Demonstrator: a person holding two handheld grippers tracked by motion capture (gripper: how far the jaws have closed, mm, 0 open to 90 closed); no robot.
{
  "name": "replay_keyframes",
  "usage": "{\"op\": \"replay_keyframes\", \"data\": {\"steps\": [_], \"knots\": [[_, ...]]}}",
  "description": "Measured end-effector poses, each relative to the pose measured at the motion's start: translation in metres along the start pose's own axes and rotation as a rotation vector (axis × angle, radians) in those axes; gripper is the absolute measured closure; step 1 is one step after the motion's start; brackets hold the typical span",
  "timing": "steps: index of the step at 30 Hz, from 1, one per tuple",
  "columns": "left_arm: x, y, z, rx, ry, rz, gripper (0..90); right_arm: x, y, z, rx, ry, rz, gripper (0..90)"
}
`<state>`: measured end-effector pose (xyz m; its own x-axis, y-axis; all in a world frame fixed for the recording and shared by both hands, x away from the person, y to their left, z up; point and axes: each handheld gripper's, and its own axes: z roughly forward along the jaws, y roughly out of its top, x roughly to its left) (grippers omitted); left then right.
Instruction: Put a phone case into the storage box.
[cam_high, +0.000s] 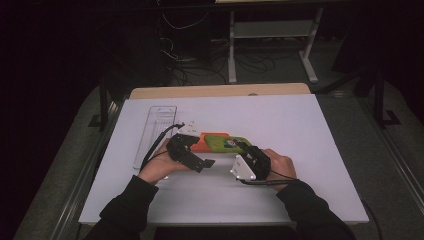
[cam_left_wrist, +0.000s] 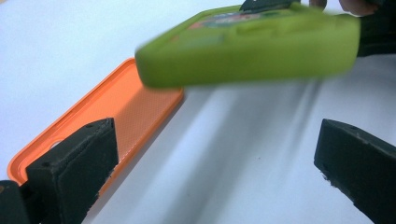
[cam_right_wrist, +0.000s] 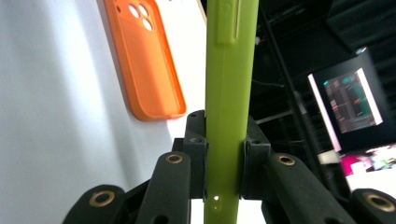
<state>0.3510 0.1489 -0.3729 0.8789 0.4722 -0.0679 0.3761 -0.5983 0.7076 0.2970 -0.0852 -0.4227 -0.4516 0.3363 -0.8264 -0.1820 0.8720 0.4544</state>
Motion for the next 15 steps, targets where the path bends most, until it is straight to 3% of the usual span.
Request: {"op": "replay_keyframes", "data": {"steps": [3, 4, 6, 11, 15], "knots": [[-0.002, 0.000, 0.002, -0.022, -0.002, -0.025, 0.0, -0.004, -0.001, -0.001, 0.007, 0.045, 0.120, 75.7], [-0.001, 0.000, 0.002, -0.020, 0.002, -0.010, 0.0, -0.005, -0.001, -0.001, -0.001, 0.052, 0.179, 75.7], [0.001, 0.000, 0.000, 0.007, 0.005, 0.016, 0.0, -0.009, -0.003, -0.001, 0.003, 0.087, 0.236, 75.6], [0.000, 0.000, 0.001, 0.011, 0.008, -0.005, 0.0, -0.019, -0.008, 0.000, -0.002, 0.131, 0.337, 75.6], [-0.001, -0.001, 0.001, 0.016, 0.008, -0.014, 0.0, -0.025, -0.010, 0.001, -0.018, 0.183, 0.476, 75.6]]}}
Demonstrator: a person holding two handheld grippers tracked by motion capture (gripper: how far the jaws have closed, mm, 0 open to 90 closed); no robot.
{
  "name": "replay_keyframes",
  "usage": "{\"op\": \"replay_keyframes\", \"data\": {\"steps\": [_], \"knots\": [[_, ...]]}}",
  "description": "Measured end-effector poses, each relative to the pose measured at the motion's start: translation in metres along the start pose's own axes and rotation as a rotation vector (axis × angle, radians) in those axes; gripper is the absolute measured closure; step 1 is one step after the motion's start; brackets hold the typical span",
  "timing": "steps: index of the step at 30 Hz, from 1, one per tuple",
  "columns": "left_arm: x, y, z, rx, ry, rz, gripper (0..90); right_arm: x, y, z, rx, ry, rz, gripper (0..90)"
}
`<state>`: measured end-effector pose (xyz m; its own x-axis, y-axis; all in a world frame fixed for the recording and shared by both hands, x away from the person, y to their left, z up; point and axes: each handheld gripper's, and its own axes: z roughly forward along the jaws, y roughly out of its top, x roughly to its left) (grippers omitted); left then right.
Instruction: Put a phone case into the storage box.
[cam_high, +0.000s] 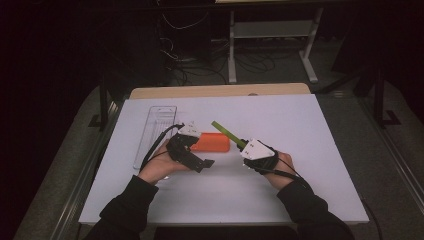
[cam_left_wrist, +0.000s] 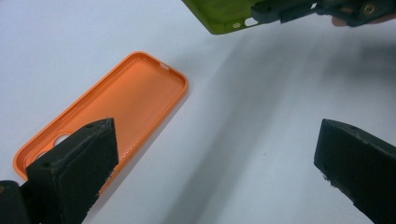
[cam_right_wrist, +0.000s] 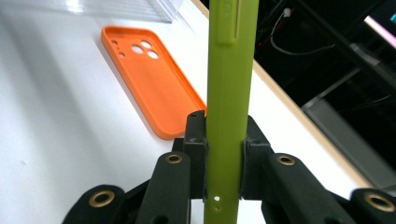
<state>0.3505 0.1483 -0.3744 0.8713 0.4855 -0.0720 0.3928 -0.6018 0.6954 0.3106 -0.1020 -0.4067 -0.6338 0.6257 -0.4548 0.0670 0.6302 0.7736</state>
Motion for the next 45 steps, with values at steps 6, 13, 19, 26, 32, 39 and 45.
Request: {"op": "replay_keyframes", "data": {"steps": [6, 13, 19, 26, 32, 39, 45], "knots": [[-0.002, 0.000, 0.002, 0.003, 0.000, -0.007, 0.0, -0.010, -0.001, -0.001, -0.001, 0.082, 0.171, 75.6], [-0.001, -0.001, 0.001, 0.012, 0.005, 0.001, 0.0, -0.024, -0.005, 0.000, -0.016, 0.161, 0.329, 75.6], [-0.001, -0.002, 0.002, -0.001, 0.016, -0.039, 0.0, -0.032, -0.010, 0.001, -0.030, 0.246, 0.540, 75.6], [0.003, -0.001, 0.000, -0.011, 0.037, -0.043, 0.0, -0.034, -0.013, 0.002, -0.023, 0.257, 0.588, 75.6], [0.008, 0.005, -0.004, -0.100, 0.039, -0.119, 0.0, -0.030, -0.012, 0.004, -0.031, 0.265, 0.627, 75.6], [0.012, 0.011, -0.009, -0.189, 0.052, -0.174, 0.0, -0.018, -0.004, 0.009, -0.042, 0.276, 0.635, 75.6], [0.012, 0.015, -0.010, -0.233, 0.045, -0.203, 0.0, -0.006, 0.002, 0.014, -0.040, 0.294, 0.626, 75.6]]}}
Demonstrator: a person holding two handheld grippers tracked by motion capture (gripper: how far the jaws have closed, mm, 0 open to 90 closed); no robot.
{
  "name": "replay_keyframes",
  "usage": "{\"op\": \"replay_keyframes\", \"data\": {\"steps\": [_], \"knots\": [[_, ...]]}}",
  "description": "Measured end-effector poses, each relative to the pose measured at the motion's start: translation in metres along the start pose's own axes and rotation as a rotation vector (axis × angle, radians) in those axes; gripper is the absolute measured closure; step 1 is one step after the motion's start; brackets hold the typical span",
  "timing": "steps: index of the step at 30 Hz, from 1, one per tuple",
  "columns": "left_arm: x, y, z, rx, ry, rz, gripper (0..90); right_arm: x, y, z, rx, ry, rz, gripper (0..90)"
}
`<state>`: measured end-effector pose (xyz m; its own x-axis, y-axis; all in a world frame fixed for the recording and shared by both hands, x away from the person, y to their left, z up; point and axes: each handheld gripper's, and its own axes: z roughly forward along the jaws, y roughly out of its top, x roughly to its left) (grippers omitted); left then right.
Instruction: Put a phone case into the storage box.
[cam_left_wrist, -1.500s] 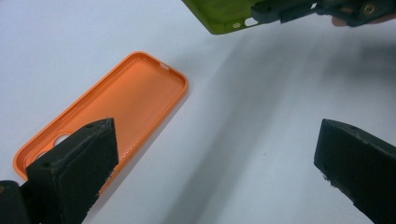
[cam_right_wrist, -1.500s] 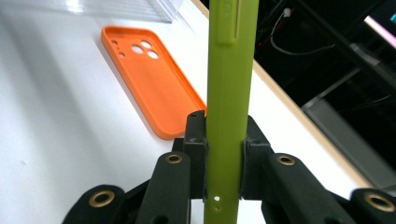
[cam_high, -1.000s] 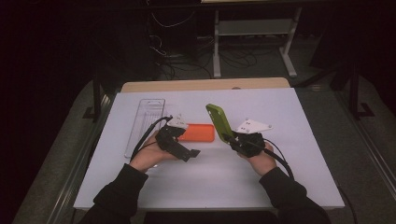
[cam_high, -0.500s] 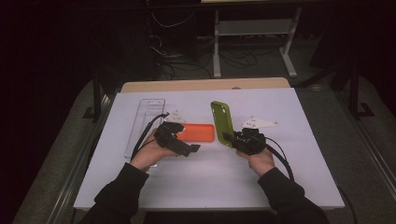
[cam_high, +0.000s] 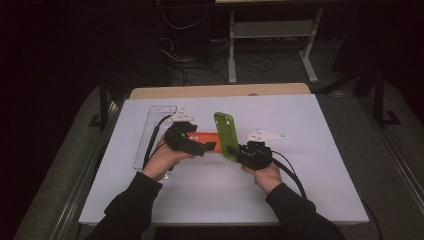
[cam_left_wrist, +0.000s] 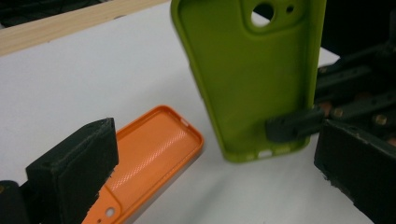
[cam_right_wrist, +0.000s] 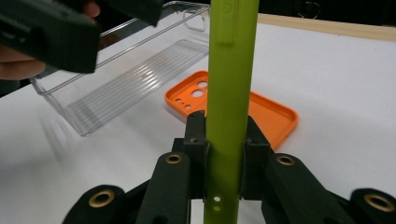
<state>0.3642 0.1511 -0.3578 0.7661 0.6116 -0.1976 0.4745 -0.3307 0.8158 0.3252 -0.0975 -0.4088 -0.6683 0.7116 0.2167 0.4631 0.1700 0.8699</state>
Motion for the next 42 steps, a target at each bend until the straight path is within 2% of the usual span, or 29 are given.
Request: {"op": "replay_keyframes", "data": {"steps": [5, 15, 17, 20, 29, 32, 33, 35, 42], "knots": [[-0.004, 0.003, 0.004, -0.022, -0.005, -0.002, 0.0, 0.009, -0.001, 0.006, 0.004, 0.019, 0.005, 75.6], [-0.009, 0.005, 0.011, -0.057, -0.017, -0.009, 0.0, 0.028, -0.002, 0.013, 0.004, 0.056, -0.021, 75.6], [-0.009, 0.005, 0.013, -0.062, -0.023, 0.009, 0.0, 0.031, -0.003, 0.014, -0.001, 0.065, -0.014, 75.6], [-0.010, 0.005, 0.014, -0.065, -0.027, 0.008, 0.0, 0.034, -0.003, 0.016, -0.002, 0.069, -0.021, 75.6], [-0.011, 0.004, 0.015, -0.078, -0.028, -0.016, 0.8, 0.036, -0.005, 0.018, 0.003, 0.058, -0.039, 75.6], [-0.010, 0.003, 0.014, -0.085, -0.014, -0.011, 4.2, 0.037, -0.006, 0.019, 0.010, 0.055, -0.044, 75.6], [-0.009, 0.003, 0.014, -0.091, -0.015, -0.002, 5.8, 0.037, -0.006, 0.019, 0.010, 0.052, -0.051, 75.6], [-0.010, 0.002, 0.014, -0.109, -0.018, -0.015, 7.7, 0.037, -0.006, 0.019, 0.010, 0.051, -0.056, 75.6], [-0.007, 0.002, 0.014, -0.112, -0.043, -0.008, 11.1, 0.038, -0.008, 0.020, 0.019, 0.035, -0.072, 75.3]]}}
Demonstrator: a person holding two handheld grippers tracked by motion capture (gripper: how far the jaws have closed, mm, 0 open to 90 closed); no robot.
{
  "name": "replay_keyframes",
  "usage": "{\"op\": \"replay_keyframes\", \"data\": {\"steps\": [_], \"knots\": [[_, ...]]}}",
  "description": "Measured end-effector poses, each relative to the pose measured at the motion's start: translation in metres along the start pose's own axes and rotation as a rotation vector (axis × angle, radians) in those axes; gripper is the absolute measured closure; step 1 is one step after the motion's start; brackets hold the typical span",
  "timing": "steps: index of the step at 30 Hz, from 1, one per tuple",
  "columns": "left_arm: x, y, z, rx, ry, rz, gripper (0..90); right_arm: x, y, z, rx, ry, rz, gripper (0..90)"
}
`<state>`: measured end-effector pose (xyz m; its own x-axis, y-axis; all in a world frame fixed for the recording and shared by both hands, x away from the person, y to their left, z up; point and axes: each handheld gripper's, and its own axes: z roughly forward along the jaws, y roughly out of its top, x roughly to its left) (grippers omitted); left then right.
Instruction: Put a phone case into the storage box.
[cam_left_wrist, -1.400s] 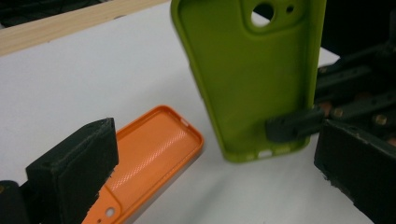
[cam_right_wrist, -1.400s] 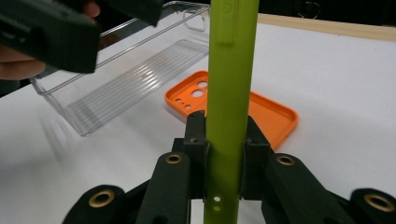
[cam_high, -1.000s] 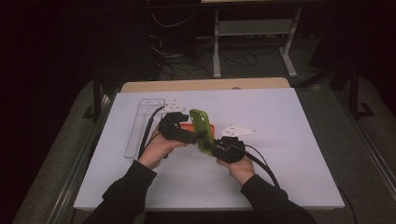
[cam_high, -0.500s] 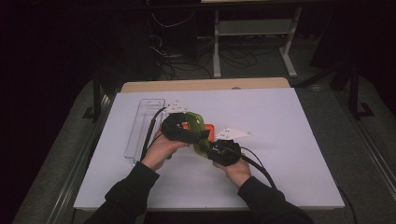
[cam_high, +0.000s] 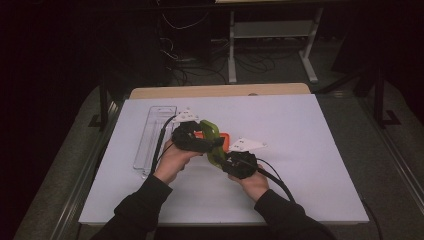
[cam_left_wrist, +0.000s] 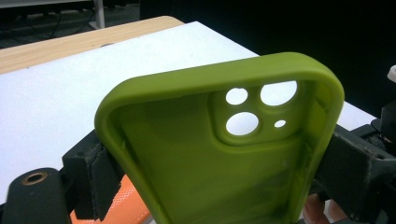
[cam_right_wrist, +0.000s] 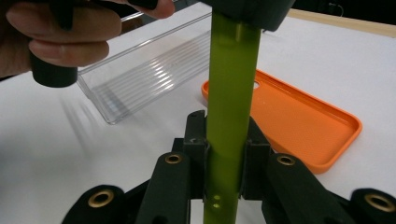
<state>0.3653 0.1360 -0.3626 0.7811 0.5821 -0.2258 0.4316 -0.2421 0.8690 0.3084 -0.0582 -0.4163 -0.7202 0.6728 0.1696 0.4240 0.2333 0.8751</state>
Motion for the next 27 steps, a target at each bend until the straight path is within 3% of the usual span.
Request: {"op": "replay_keyframes", "data": {"steps": [5, 7, 10, 15, 19, 21, 27], "knots": [[0.000, 0.001, 0.000, -0.002, 0.003, -0.002, 12.3, -0.001, 0.000, 0.001, 0.002, -0.006, -0.012, 72.2], [0.000, 0.001, -0.001, 0.001, 0.018, 0.010, 12.7, -0.003, 0.001, 0.000, 0.011, -0.001, -0.011, 60.8], [0.000, 0.001, 0.000, -0.010, 0.019, -0.009, 13.3, -0.007, 0.001, -0.003, 0.030, 0.012, -0.019, 44.3], [0.004, 0.005, 0.000, 0.007, 0.033, 0.008, 13.5, -0.020, -0.001, -0.013, 0.070, 0.031, -0.016, 27.0], [0.009, 0.010, 0.000, -0.002, 0.044, 0.012, 13.6, -0.029, -0.005, -0.023, 0.130, -0.011, -0.020, 14.2], [0.014, 0.014, -0.002, -0.005, 0.052, 0.014, 13.6, -0.036, -0.008, -0.029, 0.154, -0.020, -0.030, 12.4], [0.028, 0.032, -0.012, -0.026, 0.091, 0.020, 13.6, -0.053, -0.021, -0.049, 0.181, -0.048, -0.052, 0.0]]}}
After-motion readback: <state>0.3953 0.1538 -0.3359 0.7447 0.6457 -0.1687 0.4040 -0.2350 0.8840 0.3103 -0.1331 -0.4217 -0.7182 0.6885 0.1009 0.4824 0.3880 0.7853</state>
